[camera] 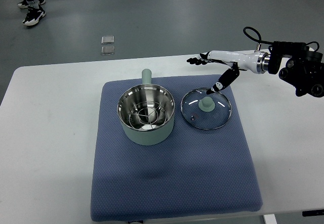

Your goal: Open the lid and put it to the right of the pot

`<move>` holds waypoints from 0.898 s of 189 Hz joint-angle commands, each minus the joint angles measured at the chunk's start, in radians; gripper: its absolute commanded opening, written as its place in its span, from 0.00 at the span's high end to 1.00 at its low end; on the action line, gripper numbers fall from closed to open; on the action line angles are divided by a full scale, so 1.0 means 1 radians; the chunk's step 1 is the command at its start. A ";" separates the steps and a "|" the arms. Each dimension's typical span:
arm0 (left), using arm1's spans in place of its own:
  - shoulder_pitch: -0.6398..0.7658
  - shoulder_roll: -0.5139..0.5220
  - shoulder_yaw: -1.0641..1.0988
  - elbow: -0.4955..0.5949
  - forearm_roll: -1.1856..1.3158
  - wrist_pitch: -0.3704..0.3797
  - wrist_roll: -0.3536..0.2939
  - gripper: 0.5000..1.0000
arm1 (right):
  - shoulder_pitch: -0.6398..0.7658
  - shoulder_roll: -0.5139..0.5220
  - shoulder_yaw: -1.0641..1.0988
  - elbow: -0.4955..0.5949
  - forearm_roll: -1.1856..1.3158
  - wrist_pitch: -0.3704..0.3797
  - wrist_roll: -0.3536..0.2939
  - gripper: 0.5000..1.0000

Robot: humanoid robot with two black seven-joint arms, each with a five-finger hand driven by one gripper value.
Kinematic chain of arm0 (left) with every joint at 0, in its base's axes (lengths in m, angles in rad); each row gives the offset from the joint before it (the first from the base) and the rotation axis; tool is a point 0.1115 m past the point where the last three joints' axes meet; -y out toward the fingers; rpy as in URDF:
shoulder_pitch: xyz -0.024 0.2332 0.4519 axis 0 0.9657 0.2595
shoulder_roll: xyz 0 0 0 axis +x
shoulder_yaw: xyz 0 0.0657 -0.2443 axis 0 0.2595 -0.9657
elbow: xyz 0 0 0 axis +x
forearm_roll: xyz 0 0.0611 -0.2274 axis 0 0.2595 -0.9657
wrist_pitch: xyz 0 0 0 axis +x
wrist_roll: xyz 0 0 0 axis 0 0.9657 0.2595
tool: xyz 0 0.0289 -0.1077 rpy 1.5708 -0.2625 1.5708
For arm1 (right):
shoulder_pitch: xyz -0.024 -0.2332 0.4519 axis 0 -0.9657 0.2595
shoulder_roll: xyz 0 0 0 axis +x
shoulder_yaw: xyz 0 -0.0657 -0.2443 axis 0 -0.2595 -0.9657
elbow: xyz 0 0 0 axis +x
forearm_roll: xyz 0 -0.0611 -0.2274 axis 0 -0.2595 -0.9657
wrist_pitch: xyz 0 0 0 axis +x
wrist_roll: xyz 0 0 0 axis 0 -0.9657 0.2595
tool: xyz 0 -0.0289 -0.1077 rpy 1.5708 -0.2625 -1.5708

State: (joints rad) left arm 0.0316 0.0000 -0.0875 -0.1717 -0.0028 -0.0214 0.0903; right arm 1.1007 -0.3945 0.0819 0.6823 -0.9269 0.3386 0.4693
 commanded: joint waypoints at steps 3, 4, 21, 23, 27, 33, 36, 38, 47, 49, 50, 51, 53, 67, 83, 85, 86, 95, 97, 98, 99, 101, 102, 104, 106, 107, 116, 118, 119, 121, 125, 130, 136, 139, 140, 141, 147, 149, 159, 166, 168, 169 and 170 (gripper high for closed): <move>0.001 0.000 0.000 -0.002 0.000 0.000 0.000 0.00 | -0.036 0.032 0.004 -0.033 0.322 0.034 -0.132 0.17; 0.001 0.000 0.000 -0.002 0.000 0.000 0.000 0.00 | -0.036 0.032 0.004 -0.033 0.323 0.034 -0.132 0.17; 0.001 0.000 0.002 -0.006 0.001 0.000 0.000 0.00 | -0.053 0.045 0.002 -0.072 0.539 0.036 -0.199 0.17; 0.001 0.000 0.002 -0.006 0.001 0.000 0.000 0.00 | -0.054 0.045 0.002 -0.075 0.562 0.037 -0.202 0.17; 0.001 0.000 0.002 -0.006 0.001 0.000 0.000 0.00 | -0.058 0.045 0.002 -0.081 0.605 0.037 -0.209 0.17; 0.001 0.000 0.002 -0.009 0.001 -0.002 0.000 0.00 | -0.061 0.048 0.001 -0.090 0.669 0.039 -0.216 0.17; 0.001 0.000 0.002 -0.009 0.001 -0.002 0.000 0.00 | -0.065 0.051 0.001 -0.093 0.710 0.039 -0.218 0.17; 0.001 0.000 0.002 -0.009 0.001 -0.002 0.000 0.00 | -0.065 0.051 0.001 -0.093 0.711 0.039 -0.218 0.17; 0.001 0.000 0.002 -0.011 0.001 -0.005 0.000 0.00 | -0.079 0.063 0.002 -0.093 0.814 0.042 -0.221 0.17; 0.001 0.000 0.002 -0.011 0.001 -0.006 0.000 0.00 | -0.084 0.065 0.002 -0.093 0.836 0.043 -0.222 0.17; 0.001 0.000 0.002 -0.011 0.001 -0.006 0.000 0.00 | -0.084 0.065 0.002 -0.093 0.836 0.043 -0.222 0.17; 0.001 0.000 0.002 -0.011 0.001 -0.006 0.000 0.00 | -0.085 0.065 0.004 -0.095 0.856 0.045 -0.224 0.17; 0.001 0.000 0.002 -0.011 0.001 -0.006 0.000 0.00 | -0.087 0.065 0.004 -0.095 0.878 0.048 -0.224 0.17; 0.001 0.000 0.002 -0.011 0.001 -0.008 0.000 0.00 | -0.093 0.066 0.002 -0.096 1.010 0.068 -0.233 0.17; 0.001 0.000 0.003 -0.012 0.001 -0.008 0.000 0.00 | -0.108 0.066 0.002 -0.096 1.103 0.077 -0.255 0.17; 0.002 0.000 0.003 -0.012 0.001 -0.008 0.000 0.00 | -0.111 0.068 0.002 -0.096 1.114 0.077 -0.256 0.17; 0.002 0.000 0.003 -0.012 0.001 -0.008 0.000 0.00 | -0.114 0.068 0.002 -0.096 1.123 0.076 -0.259 0.17; 0.001 0.000 0.003 -0.008 0.001 -0.008 0.000 0.00 | -0.120 0.072 0.002 -0.096 1.151 0.076 -0.264 0.15; 0.001 0.000 0.003 -0.005 0.001 -0.008 0.000 0.00 | -0.122 0.074 0.004 -0.096 1.155 0.074 -0.264 0.15; 0.001 0.000 0.003 -0.003 0.001 -0.008 0.000 0.00 | -0.124 0.077 0.004 -0.096 1.159 0.074 -0.264 0.15; 0.001 0.000 0.003 -0.003 0.001 -0.008 0.000 0.00 | -0.124 0.077 0.004 -0.096 1.159 0.074 -0.264 0.15; -0.001 0.000 0.003 -0.002 0.001 -0.008 0.000 0.00 | -0.125 0.082 0.004 -0.098 1.163 0.072 -0.264 0.15; -0.001 0.000 0.003 -0.002 0.001 -0.008 0.000 0.00 | -0.125 0.082 0.004 -0.098 1.163 0.072 -0.264 0.15; -0.001 0.000 0.003 -0.002 0.001 -0.008 -0.001 0.00 | -0.125 0.085 0.004 -0.098 1.163 0.072 -0.264 0.14; -0.001 0.000 0.005 0.000 0.001 -0.008 0.000 0.00 | -0.127 0.088 0.004 -0.098 1.163 0.071 -0.264 0.14; -0.001 0.000 0.006 0.001 0.001 -0.006 0.000 0.00 | -0.128 0.089 0.004 -0.099 1.163 0.071 -0.264 0.14; -0.006 0.000 0.006 0.004 0.001 0.001 0.000 0.00 | -0.133 0.094 0.004 -0.099 1.163 0.065 -0.262 0.14; -0.007 0.000 0.006 0.004 0.001 0.003 0.000 0.00 | -0.133 0.094 0.005 -0.101 1.163 0.065 -0.262 0.14; -0.007 0.000 0.006 0.004 0.001 0.003 0.000 0.00 | -0.133 0.094 0.005 -0.101 1.163 0.065 -0.262 0.14; -0.007 0.000 0.006 0.004 0.001 0.003 0.000 0.00 | -0.133 0.094 0.005 -0.101 1.163 0.065 -0.262 0.14; -0.010 0.000 0.006 0.004 0.001 0.003 0.000 0.00 | -0.134 0.095 0.005 -0.101 1.165 0.068 -0.261 0.14; -0.012 0.000 0.006 0.004 0.001 0.003 -0.001 0.00 | -0.136 0.095 0.009 -0.101 1.165 0.071 -0.258 0.14; -0.012 0.000 0.006 0.004 0.001 0.003 -0.001 0.00 | -0.137 0.097 0.010 -0.102 1.165 0.071 -0.256 0.14; -0.012 0.000 0.006 0.004 0.001 0.003 -0.001 0.00 | -0.137 0.097 0.010 -0.102 1.165 0.071 -0.256 0.14; -0.012 0.000 0.006 0.004 0.001 0.003 -0.001 0.00 | -0.137 0.097 0.010 -0.102 1.165 0.071 -0.256 0.14; -0.012 0.000 0.006 0.004 0.001 0.003 -0.001 0.00 | -0.137 0.097 0.010 -0.102 1.165 0.071 -0.256 0.14; -0.012 0.000 0.006 0.001 0.001 0.003 -0.001 0.00 | -0.162 0.100 0.047 -0.101 1.165 0.080 -0.256 0.14; -0.012 0.000 0.006 0.001 0.001 0.003 -0.001 0.00 | -0.165 0.101 0.055 -0.101 1.163 0.080 -0.256 0.14; -0.012 0.000 0.006 0.001 0.001 0.003 0.000 0.00 | -0.185 0.103 0.088 -0.098 1.148 0.080 -0.256 0.14; -0.012 0.000 0.006 0.001 0.001 0.003 0.000 0.00 | -0.193 0.103 0.101 -0.096 1.146 0.080 -0.256 0.14; -0.012 0.000 0.006 0.001 0.001 0.003 0.000 0.00 | -0.194 0.103 0.104 -0.095 1.146 0.080 -0.256 0.14; -0.012 0.000 0.006 0.001 0.001 0.003 -0.001 0.00 | -0.196 0.103 0.105 -0.095 1.146 0.080 -0.256 0.14; -0.012 0.000 0.006 0.001 0.001 0.003 -0.001 0.00 | -0.196 0.103 0.105 -0.095 1.146 0.080 -0.256 0.14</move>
State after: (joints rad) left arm 0.0200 0.0000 -0.0813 -0.1692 -0.0013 -0.0183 0.0896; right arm 0.9304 -0.2937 0.1452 0.5817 0.2295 0.4167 0.2127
